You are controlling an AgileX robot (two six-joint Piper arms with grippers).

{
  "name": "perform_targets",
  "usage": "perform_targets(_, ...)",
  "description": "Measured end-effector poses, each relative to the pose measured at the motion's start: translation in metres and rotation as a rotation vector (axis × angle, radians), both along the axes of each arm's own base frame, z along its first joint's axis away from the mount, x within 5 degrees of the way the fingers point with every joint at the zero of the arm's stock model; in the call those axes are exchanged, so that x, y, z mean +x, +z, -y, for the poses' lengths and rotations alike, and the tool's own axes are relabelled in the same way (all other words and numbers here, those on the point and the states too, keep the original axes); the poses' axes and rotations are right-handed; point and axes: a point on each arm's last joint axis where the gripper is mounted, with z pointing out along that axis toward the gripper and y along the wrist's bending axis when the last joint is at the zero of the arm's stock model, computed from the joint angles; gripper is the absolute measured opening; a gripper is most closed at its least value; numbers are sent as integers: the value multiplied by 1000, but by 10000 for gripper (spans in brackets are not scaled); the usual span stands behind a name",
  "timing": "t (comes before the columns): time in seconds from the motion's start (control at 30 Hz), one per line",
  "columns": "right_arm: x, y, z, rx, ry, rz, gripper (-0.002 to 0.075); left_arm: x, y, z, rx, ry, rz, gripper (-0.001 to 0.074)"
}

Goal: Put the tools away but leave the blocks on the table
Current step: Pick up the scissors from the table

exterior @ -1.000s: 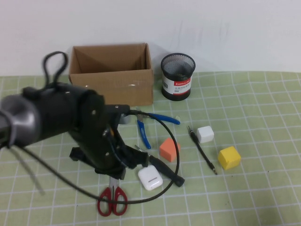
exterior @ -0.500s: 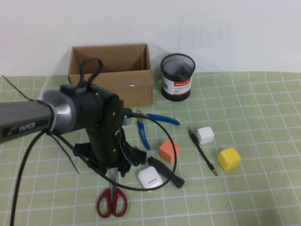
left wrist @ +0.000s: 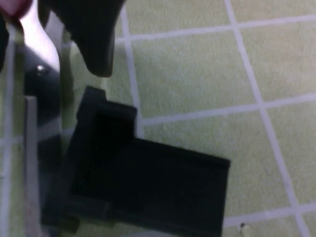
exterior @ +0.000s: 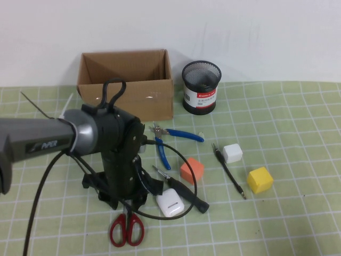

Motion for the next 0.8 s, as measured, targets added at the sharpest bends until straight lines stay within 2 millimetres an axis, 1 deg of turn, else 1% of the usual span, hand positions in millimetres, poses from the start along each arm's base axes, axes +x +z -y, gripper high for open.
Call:
perform_targets(0.1, 0, 0, 0, 0, 0, 0, -7, 1, -4, 1, -1, 2, -4, 324)
perform_targets(0.2, 0, 0, 0, 0, 0, 0, -8, 2, -5, 2, -4, 4, -5, 291)
perform_targets(0.3, 0, 0, 0, 0, 0, 0, -7, 2, -7, 3, -9, 9, -9, 216)
perform_targets(0.4, 0, 0, 0, 0, 0, 0, -7, 3, -7, 4, -22, 3, -9, 99)
perform_targets(0.43, 0, 0, 0, 0, 0, 0, -8, 3, -7, 5, -24, -7, -9, 87)
perform_targets(0.57, 0, 0, 0, 0, 0, 0, -8, 3, -3, 5, -33, -46, 9, 88)
perform_targets(0.67, 0, 0, 0, 0, 0, 0, -8, 0, 11, 6, -36, -110, 48, 88)
perform_targets(0.8, 0, 0, 0, 0, 0, 0, -8, -14, 59, 12, -59, -218, 167, 88)
